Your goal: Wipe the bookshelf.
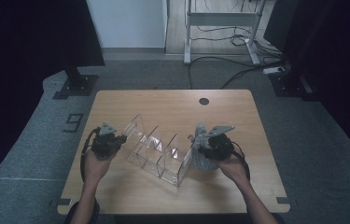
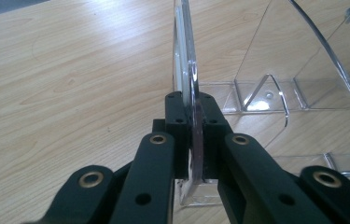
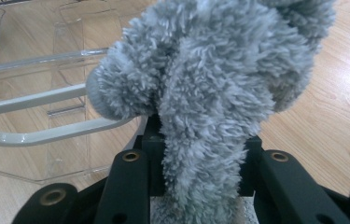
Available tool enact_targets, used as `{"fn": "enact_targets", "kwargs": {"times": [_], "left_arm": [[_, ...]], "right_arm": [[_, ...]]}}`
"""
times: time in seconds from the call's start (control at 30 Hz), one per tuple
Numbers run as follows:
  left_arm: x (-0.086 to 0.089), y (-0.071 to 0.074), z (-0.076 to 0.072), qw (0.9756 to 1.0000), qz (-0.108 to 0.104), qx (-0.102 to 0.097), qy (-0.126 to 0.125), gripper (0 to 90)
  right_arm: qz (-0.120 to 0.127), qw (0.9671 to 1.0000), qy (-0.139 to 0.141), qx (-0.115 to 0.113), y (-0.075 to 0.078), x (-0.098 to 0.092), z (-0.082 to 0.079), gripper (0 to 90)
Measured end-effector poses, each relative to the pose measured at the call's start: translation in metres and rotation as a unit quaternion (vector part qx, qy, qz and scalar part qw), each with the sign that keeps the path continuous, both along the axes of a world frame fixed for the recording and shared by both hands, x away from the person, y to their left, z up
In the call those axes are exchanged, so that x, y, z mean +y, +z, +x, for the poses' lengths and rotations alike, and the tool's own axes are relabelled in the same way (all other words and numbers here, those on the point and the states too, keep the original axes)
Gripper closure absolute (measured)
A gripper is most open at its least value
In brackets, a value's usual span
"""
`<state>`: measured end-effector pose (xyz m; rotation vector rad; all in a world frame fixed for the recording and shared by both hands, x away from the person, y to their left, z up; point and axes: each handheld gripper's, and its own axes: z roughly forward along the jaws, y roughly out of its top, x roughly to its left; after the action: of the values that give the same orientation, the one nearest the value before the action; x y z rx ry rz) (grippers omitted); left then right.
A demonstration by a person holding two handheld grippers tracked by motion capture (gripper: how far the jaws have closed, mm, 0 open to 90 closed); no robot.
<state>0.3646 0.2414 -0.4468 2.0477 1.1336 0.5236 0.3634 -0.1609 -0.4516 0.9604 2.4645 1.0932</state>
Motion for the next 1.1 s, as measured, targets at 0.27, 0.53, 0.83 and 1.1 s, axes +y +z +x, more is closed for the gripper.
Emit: {"fn": "enact_targets", "kwargs": {"times": [0.27,0.53,0.83,1.1], "left_arm": [[-0.004,0.0,0.0,0.9998,0.008,-0.003,0.019,85.6],[-0.006,-0.001,-0.001,0.9995,0.009,-0.004,0.029,85.4],[-0.007,-0.001,-0.001,0.9994,0.01,-0.005,0.033,85.2],[-0.009,0.0,-0.001,0.9992,0.018,-0.005,0.035,84.7]], "right_arm": [[-0.007,0.9998,0.014,-0.014,0.003,0.001,-0.009,66.0],[-0.01,0.9993,0.03,-0.019,0.008,0.006,-0.022,66.0],[-0.003,0.9985,0.051,-0.018,0.012,0.015,-0.039,65.9],[0.006,0.9969,0.077,-0.013,0.013,0.022,-0.058,65.9]]}}
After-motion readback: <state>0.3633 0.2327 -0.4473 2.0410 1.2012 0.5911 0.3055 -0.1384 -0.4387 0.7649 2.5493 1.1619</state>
